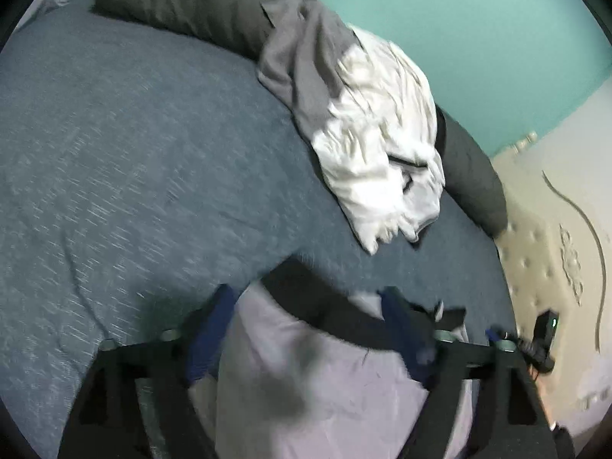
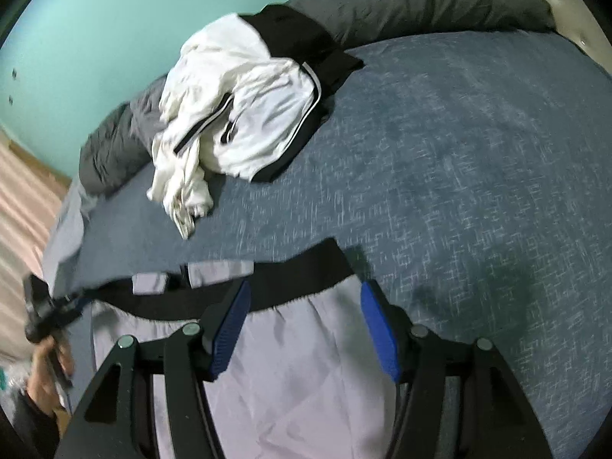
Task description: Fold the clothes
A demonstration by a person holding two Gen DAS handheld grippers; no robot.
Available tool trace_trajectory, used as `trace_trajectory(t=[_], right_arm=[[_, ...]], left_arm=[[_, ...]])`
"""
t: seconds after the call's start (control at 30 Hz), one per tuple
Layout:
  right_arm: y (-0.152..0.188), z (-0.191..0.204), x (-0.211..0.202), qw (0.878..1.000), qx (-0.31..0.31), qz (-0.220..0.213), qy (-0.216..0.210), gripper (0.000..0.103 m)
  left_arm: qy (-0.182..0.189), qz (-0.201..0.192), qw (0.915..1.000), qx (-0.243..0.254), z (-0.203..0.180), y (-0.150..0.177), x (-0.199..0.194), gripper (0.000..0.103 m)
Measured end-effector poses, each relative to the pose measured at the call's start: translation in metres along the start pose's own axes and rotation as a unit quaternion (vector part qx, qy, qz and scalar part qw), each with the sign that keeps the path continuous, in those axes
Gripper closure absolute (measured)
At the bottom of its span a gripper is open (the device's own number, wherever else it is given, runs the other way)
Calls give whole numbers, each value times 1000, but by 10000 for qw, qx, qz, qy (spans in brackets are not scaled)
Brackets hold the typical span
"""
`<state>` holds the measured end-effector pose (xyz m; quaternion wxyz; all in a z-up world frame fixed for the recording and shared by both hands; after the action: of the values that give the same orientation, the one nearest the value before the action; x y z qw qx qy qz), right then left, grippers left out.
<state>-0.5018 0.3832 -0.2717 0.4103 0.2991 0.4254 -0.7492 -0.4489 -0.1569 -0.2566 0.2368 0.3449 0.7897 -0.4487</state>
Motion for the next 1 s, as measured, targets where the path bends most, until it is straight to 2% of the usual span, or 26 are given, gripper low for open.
trace_trajectory(t=[0.1, 0.27, 0.37, 0.47, 0.57, 0.7, 0.77, 0.83, 0.87, 0.97, 1.0], right_arm=[[6, -2, 10, 9998, -99, 47, 137, 42], [12, -8, 22, 9988, -302, 49, 392, 42], [14, -15, 31, 9973, -463, 102, 557, 42], [16, -24, 39, 9963, -547, 159, 647, 42], [17, -32, 48, 9953, -617, 205, 716, 42], [20, -33, 57, 9977, -516, 243, 360, 44], [24, -29, 62, 9972, -619, 276, 327, 65], [27, -24, 66, 9962, -762, 252, 352, 76], [29, -21, 66, 9956, -836, 225, 364, 88], [31, -16, 60, 9931, -1069, 39, 488, 99], [30, -15, 55, 9923, -1111, -72, 540, 99]], left_arm=[[-190, 77, 9994, 290, -2, -2, 1, 19], [-374, 412, 9953, 798, 1, 15, 19, 19], [-548, 608, 9922, 942, 12, 30, 32, 19], [-568, 722, 9906, 1015, 21, 41, 43, 19], [-505, 766, 9906, 1015, 27, 45, 51, 25], [-426, 817, 9899, 1081, 27, 50, 59, 56], [-480, 841, 9877, 1225, 23, 52, 60, 69], [-552, 830, 9857, 1355, 20, 54, 60, 83], [-596, 794, 9852, 1400, 19, 53, 58, 89], [-714, 569, 9849, 1471, 16, 48, 46, 96], [-762, 463, 9842, 1528, 14, 46, 40, 97]])
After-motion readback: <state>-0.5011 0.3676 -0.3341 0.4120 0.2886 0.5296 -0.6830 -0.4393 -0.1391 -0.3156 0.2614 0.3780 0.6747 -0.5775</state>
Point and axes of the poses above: each gripper's, at about its wrist camera, not at the fingertips, and x roughly the way its jaws point, z to its left, y to its underside, the point moved 4 cm from there along x, roughly the way its jaws point, and after that the axes turned 9 degrees about x, right-handed, at the moved point
